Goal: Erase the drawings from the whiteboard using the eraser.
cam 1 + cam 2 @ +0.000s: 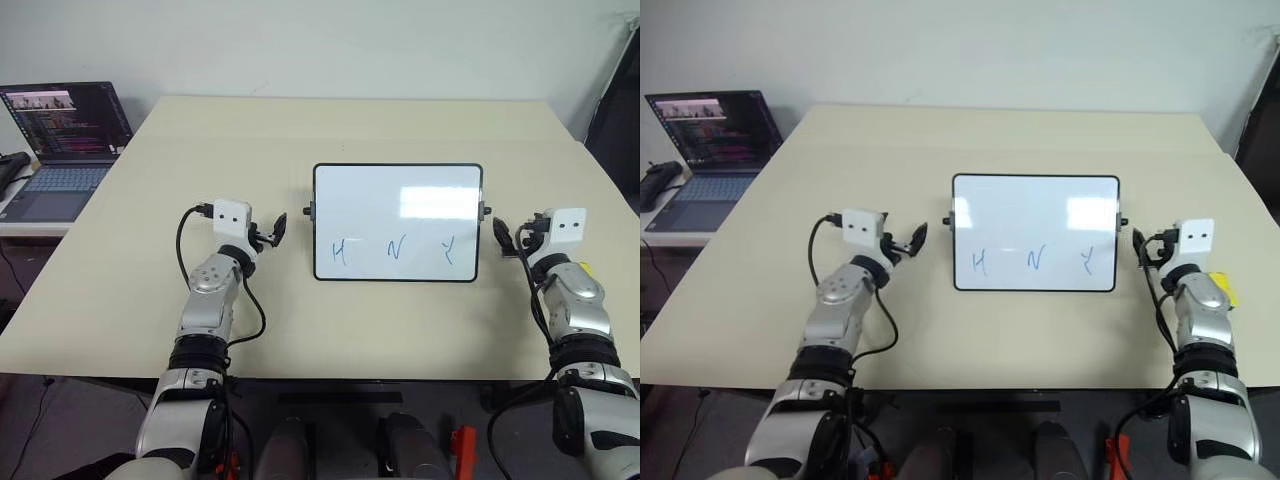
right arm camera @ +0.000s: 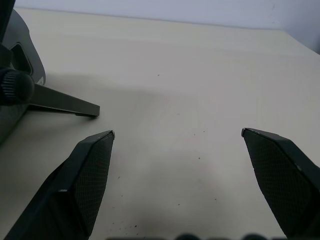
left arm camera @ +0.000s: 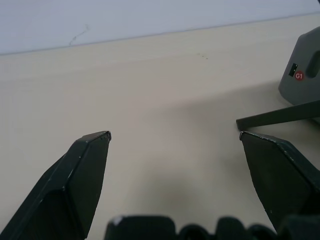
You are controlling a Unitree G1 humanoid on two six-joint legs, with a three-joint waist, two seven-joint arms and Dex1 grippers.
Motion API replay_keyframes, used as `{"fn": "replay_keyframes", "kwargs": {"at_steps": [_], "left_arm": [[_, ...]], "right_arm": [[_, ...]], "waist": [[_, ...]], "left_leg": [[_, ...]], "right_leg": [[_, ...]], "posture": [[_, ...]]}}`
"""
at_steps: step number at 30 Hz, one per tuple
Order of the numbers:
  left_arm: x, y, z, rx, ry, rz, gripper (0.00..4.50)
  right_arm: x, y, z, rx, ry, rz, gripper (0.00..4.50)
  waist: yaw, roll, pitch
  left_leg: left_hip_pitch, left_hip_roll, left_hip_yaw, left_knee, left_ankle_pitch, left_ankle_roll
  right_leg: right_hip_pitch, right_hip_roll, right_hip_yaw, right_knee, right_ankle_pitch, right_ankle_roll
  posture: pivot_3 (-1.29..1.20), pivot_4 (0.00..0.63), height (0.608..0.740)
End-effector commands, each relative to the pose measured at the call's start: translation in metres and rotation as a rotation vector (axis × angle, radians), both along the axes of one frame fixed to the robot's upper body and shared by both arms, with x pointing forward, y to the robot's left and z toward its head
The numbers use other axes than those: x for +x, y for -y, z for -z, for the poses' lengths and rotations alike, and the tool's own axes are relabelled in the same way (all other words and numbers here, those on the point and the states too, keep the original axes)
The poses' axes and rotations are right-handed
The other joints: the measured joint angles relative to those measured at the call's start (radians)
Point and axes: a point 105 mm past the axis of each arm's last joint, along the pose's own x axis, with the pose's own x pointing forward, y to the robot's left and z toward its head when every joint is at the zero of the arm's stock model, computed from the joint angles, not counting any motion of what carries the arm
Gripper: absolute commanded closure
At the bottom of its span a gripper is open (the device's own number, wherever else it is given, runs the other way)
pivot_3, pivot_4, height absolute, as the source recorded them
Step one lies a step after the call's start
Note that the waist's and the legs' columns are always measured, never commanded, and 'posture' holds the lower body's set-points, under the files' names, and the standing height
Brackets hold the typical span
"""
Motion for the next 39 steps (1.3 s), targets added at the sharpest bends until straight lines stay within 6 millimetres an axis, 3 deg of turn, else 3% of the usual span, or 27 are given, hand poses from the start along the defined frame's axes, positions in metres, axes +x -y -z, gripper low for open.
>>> {"fn": "replay_keyframes", "kwargs": {"at_steps": [1,6,13,19,22,26,32,35,39], "left_arm": [[0.000,0.002,-0.018,0.007,0.058,0.024,0.00],[0.005,0.007,-0.015,0.009,0.044,0.048,0.00],[0.012,0.003,-0.035,0.054,0.092,0.087,0.00],[0.004,0.015,-0.052,0.061,0.099,0.302,0.00],[-0.005,0.015,-0.061,0.084,0.095,0.408,0.00],[-0.045,0.015,-0.078,0.096,0.051,0.651,0.00],[-0.099,0.050,-0.074,0.091,-0.095,0.988,0.00],[-0.107,0.066,-0.065,0.090,-0.138,1.055,0.00],[-0.113,0.086,-0.057,0.072,-0.160,1.109,0.00]], "right_arm": [[0.000,0.001,-0.014,0.003,0.053,0.011,0.03],[0.000,0.005,-0.018,-0.002,0.069,0.035,0.03],[-0.004,0.028,-0.033,-0.032,0.068,0.093,0.03],[-0.013,0.035,-0.067,-0.008,0.102,0.019,0.03],[-0.021,0.029,-0.077,0.004,0.084,-0.073,0.03],[-0.042,0.055,-0.081,0.012,-0.030,-0.065,0.03],[-0.069,0.096,-0.057,0.015,-0.262,0.005,0.03],[-0.078,0.113,-0.052,0.048,-0.297,0.053,0.03],[-0.081,0.112,-0.033,0.107,-0.373,0.028,0.03]], "waist": [[0.001,0.000,0.000],[0.001,0.000,0.000],[0.002,0.000,0.000],[0.000,0.000,0.000],[-0.002,0.000,0.000],[0.000,0.000,0.001],[0.004,0.001,0.001],[0.003,0.001,0.001],[-0.004,0.000,0.001]], "left_leg": [[0.000,0.000,0.000,0.000,0.000,0.000],[0.000,0.000,0.000,0.000,0.000,0.000],[0.000,0.000,0.001,0.000,0.000,0.000],[0.000,0.000,0.002,0.000,0.000,0.000],[0.000,0.000,0.002,-0.001,0.000,0.000],[-0.001,0.000,0.003,-0.001,0.000,0.000],[0.000,0.000,0.006,-0.001,0.000,0.000],[0.000,0.000,0.006,0.000,0.000,0.000],[0.001,0.000,0.010,0.001,0.000,0.001]], "right_leg": [[0.000,0.000,0.000,0.000,0.000,0.000],[0.000,0.000,0.000,0.000,0.000,0.000],[0.000,0.000,0.000,0.000,0.000,0.000],[-0.001,0.000,0.002,0.000,0.000,0.000],[-0.002,0.000,0.002,0.000,0.000,0.001],[-0.002,0.000,0.002,0.000,0.000,0.001],[-0.003,0.000,0.005,0.000,-0.001,0.002],[-0.002,0.000,0.005,-0.001,-0.002,0.004],[-0.002,0.000,0.009,-0.001,-0.002,0.005]], "posture": [[0.00,0.150,0.740],[0.00,0.150,0.740],[0.00,0.150,0.740],[0.00,0.150,0.740],[0.00,0.150,0.740],[0.00,0.150,0.740],[0.00,0.150,0.740],[0.00,0.150,0.740],[0.00,0.150,0.740]]}}
